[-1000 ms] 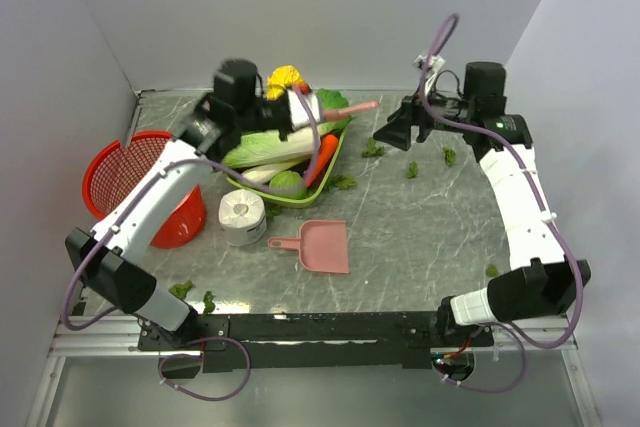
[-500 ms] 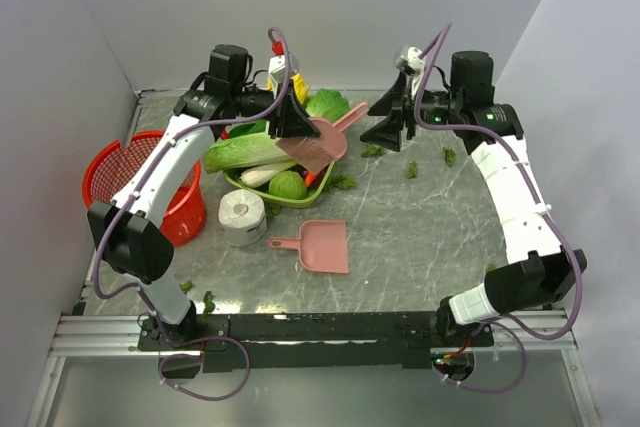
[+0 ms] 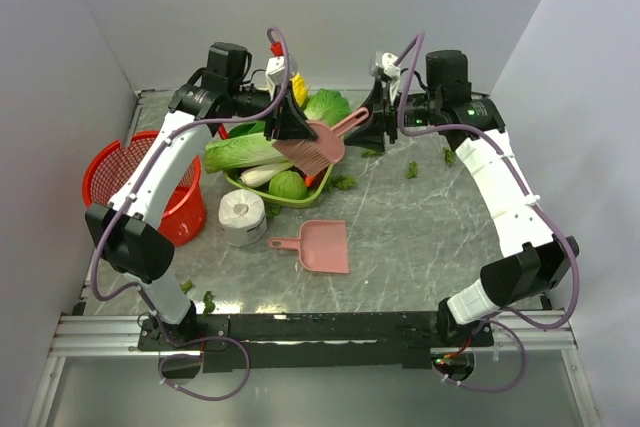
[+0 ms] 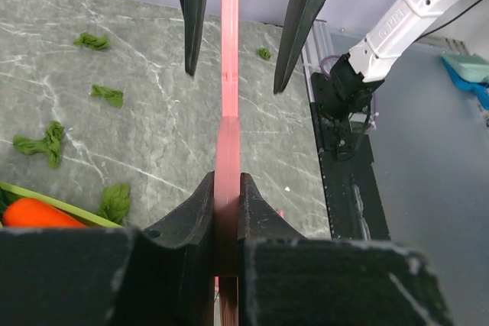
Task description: Sweep away the paper scraps from the table
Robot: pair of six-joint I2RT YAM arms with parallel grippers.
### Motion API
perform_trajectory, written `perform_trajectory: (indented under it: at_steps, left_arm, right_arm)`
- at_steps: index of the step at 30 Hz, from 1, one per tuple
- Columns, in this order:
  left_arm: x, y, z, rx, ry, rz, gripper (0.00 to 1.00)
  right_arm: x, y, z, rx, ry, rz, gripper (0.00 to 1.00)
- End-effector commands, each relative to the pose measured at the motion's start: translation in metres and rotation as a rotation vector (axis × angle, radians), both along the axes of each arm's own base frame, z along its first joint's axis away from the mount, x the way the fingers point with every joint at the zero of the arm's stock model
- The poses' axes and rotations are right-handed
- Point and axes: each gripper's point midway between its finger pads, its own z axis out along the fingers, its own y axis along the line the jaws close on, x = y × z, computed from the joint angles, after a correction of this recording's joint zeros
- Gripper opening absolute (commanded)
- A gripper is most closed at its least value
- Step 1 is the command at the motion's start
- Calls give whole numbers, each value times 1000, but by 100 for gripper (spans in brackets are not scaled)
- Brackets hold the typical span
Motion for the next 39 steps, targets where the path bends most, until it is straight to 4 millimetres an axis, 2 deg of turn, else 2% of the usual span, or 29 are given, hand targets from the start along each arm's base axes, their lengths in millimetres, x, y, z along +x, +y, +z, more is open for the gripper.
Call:
perform_trajectory:
  at_steps: [1,12,18,22,23,24,25,26,28,29,30,31,32,33,34,35,36,37,39]
  left_arm:
    - [-4,2,10,-12,-62,-34,1]
    - [-2,1,4,4,-50,-51,1]
    - [0,-1,5,-9,-45,-58,1]
    - [4,-2,4,-1,-34,-36,1]
    - [8,-2,2,9,-35,-15,6]
    - [10,-2,2,12,-47,-5,17]
    - [13,-1,-1,21,-54,8,33]
    - [20,0,-5,45,-65,51,59]
    - [35,0,-1,61,-69,180,75]
    - [42,1,2,64,-94,236,81]
    - [42,7,16,58,-145,295,83]
    - [45,8,16,41,-169,323,86]
    - [46,11,19,32,-193,355,92]
    - [44,19,17,40,-210,411,99]
    - [48,22,21,29,-266,436,97]
    - [43,24,24,34,-304,443,98]
    - [47,28,14,73,-357,455,98]
    - [43,29,8,99,-367,449,99]
    - [39,28,0,131,-388,441,99]
  right_arm:
    - [-7,11,9,18,-36,71,57]
    - [-8,14,16,44,-26,76,51]
    - [-10,15,12,41,-12,84,42]
    - [-6,15,6,31,1,68,19]
    - [-3,15,5,27,0,54,14]
    - [-2,15,5,30,17,41,10]
    - [1,15,6,35,10,28,0]
    - [2,14,8,34,10,6,0]
    - [25,2,5,7,40,-183,0]
    - [24,-9,11,10,32,-252,0]
    - [30,-20,7,-2,48,-338,0]
    - [34,-34,-7,-20,77,-390,0]
    - [27,-45,-7,-34,79,-437,0]
    - [47,-77,-18,-108,51,-653,0]
    - [55,-102,-38,-167,65,-815,0]
    - [54,-129,-34,-177,27,-931,0]
    - [54,-150,-47,-235,24,-1003,0]
    - [46,-164,-51,-284,9,-1024,0]
    - [31,-202,-77,-476,4,-1082,0]
